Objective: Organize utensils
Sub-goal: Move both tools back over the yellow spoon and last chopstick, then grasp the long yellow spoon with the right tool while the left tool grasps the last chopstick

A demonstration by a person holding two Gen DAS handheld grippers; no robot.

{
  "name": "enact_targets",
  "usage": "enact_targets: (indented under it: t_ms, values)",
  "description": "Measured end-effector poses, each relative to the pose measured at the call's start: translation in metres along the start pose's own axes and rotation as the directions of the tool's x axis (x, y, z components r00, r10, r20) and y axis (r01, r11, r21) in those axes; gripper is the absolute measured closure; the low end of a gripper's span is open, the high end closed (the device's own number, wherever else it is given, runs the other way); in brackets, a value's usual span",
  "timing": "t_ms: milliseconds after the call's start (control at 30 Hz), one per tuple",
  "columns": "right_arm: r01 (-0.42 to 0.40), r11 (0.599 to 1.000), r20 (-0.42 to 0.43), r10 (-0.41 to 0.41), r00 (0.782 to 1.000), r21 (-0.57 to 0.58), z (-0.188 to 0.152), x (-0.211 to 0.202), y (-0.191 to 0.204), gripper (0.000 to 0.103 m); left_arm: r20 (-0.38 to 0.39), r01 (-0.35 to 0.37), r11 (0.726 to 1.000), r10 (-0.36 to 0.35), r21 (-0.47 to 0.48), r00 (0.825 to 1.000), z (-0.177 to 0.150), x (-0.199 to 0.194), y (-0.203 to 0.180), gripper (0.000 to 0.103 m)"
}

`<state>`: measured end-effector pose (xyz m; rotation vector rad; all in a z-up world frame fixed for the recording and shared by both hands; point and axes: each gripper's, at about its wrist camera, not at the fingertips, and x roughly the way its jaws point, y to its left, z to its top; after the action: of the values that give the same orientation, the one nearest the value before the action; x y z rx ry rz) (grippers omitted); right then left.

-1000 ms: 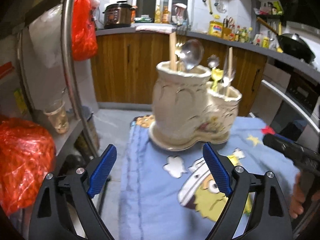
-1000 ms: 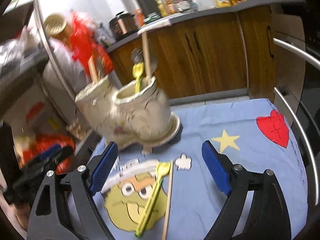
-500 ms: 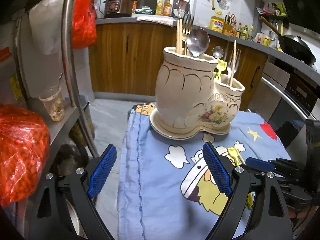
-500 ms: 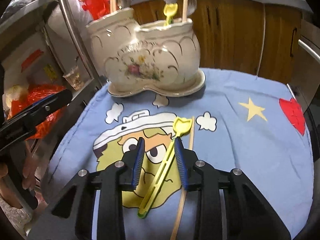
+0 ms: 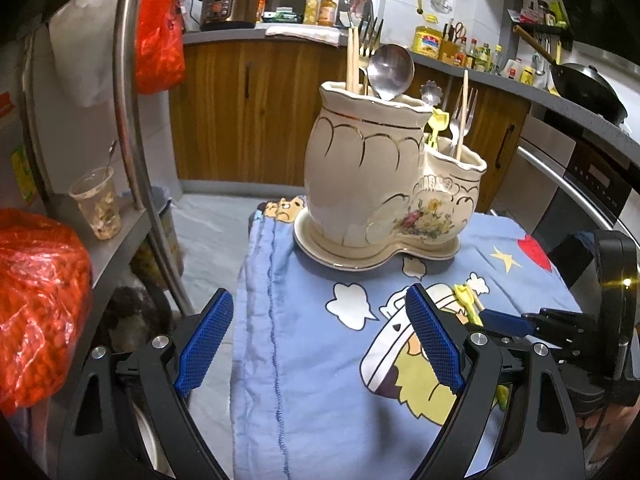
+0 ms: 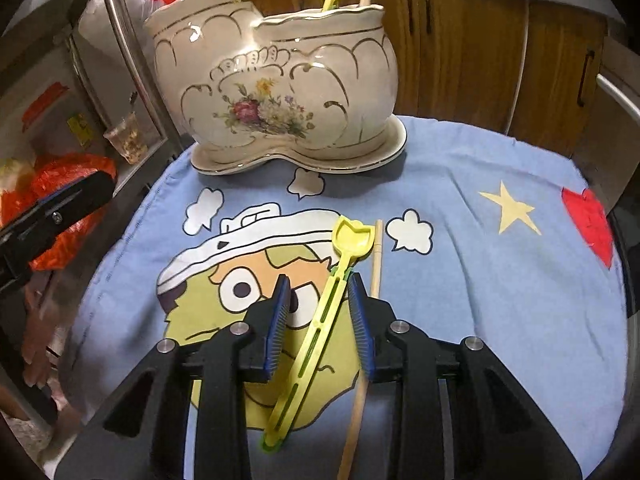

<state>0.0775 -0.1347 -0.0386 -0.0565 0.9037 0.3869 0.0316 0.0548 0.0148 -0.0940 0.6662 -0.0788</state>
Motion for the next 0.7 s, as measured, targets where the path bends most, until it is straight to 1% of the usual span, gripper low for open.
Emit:
enact_targets:
  t_ms: [33,67,167,233,267,400,467,567,700]
  values:
    - [0.01,1.0,0.004,-0.01,1.0,-0.007,0.0,0.001,0.001,0.081,0.0,0.001,1.0,-0.001,0.0,1.0,0.0,0.0,0.0,0.015]
    - [0.017,1.0,0.007,-0.017,1.0,-0.013,0.0,0.002,0.002,0.088,0.001,0.001,1.0,-0.001,0.0,1.0,0.0,-0.001,0.0,0.015]
    - [-0.008,1.0,0.008,0.008,1.0,0.006,-0.001,0.001,-0.005,0.093,-0.001,0.001,1.0,-0.001,0.002,1.0,0.0,-0.001,-0.001,0.015]
    - [-0.055,0.998,0.013,0.055,0.998,0.037,-0.001,-0.002,-0.01,0.093,-0.011,0.01,1.0,-0.01,0.001,1.0,0.0,0.0,-0.003,0.015]
    - [-0.079,0.996,0.033,0.078,0.996,0.051,0.0,-0.008,-0.014,0.093,-0.018,0.015,1.0,-0.015,0.003,1.0,-0.001,0.001,-0.006,0.015]
    - [-0.119,0.988,0.107,0.108,0.988,0.101,0.002,-0.03,-0.03,0.093,-0.052,0.038,0.999,-0.036,0.033,0.998,-0.003,0.004,-0.022,0.015]
    - [-0.134,0.982,0.146,0.114,0.983,0.133,0.003,-0.041,-0.041,0.093,-0.062,0.053,0.997,-0.05,0.048,0.997,-0.004,0.006,-0.031,0.015]
    - [-0.121,0.977,0.199,0.085,0.976,0.175,0.002,-0.055,-0.058,0.093,-0.091,0.093,0.993,-0.086,0.066,0.992,-0.007,0.009,-0.051,0.015]
    - [-0.112,0.972,0.224,0.064,0.973,0.209,0.0,-0.064,-0.074,0.093,-0.143,0.138,0.984,-0.122,0.112,0.982,-0.012,0.022,-0.084,0.015]
